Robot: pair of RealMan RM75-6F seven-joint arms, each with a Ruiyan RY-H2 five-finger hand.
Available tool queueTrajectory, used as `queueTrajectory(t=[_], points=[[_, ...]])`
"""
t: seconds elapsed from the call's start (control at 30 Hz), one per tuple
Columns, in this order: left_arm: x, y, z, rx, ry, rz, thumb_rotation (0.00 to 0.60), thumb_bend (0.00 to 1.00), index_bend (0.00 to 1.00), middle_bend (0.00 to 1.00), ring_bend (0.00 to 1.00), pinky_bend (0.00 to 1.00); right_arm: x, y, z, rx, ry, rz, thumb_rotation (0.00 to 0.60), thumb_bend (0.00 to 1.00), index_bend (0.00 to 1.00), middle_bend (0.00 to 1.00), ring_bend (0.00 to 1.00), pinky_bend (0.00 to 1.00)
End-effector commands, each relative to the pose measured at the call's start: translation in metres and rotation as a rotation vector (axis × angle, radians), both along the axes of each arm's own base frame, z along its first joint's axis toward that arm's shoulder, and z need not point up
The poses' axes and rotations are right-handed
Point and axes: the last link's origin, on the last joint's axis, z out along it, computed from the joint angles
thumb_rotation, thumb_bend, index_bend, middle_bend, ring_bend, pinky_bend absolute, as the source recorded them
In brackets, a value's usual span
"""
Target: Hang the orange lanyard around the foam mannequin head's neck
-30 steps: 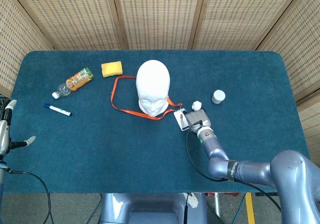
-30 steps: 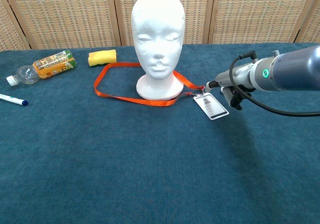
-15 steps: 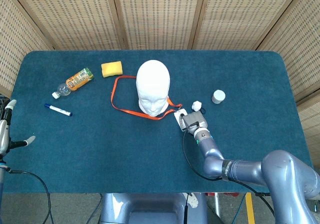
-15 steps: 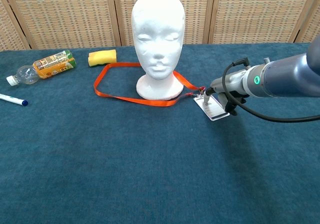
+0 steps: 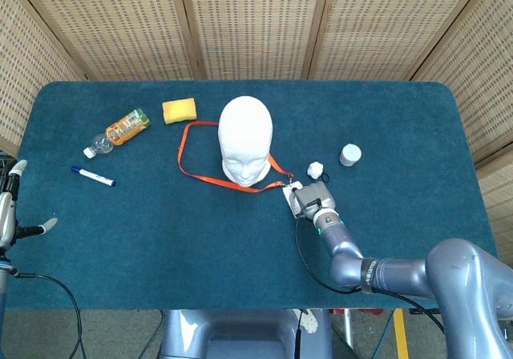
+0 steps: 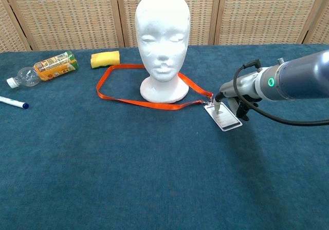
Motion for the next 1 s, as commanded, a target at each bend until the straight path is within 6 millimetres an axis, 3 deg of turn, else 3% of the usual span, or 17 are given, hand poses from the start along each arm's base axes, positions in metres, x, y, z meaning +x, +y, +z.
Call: queueTrajectory(t=[0.03,1.0], points=[[0.000,0.000,0.000,0.000,0.001,0.000,0.600,0.10,0.00,0.00,0.00,0.00,-0.001,0.005,0.002,0.017,0.025,0.015,0.600,1.00,0.22,0.71,0.84,1.00],[0.001,-0.001,-0.002,-0.005,0.005,-0.001,0.600,0.10,0.00,0.00,0.00,0.00,0.006,0.045,0.012,0.149,0.032,0.080,0.600,1.00,0.24,0.71,0.84,1.00]])
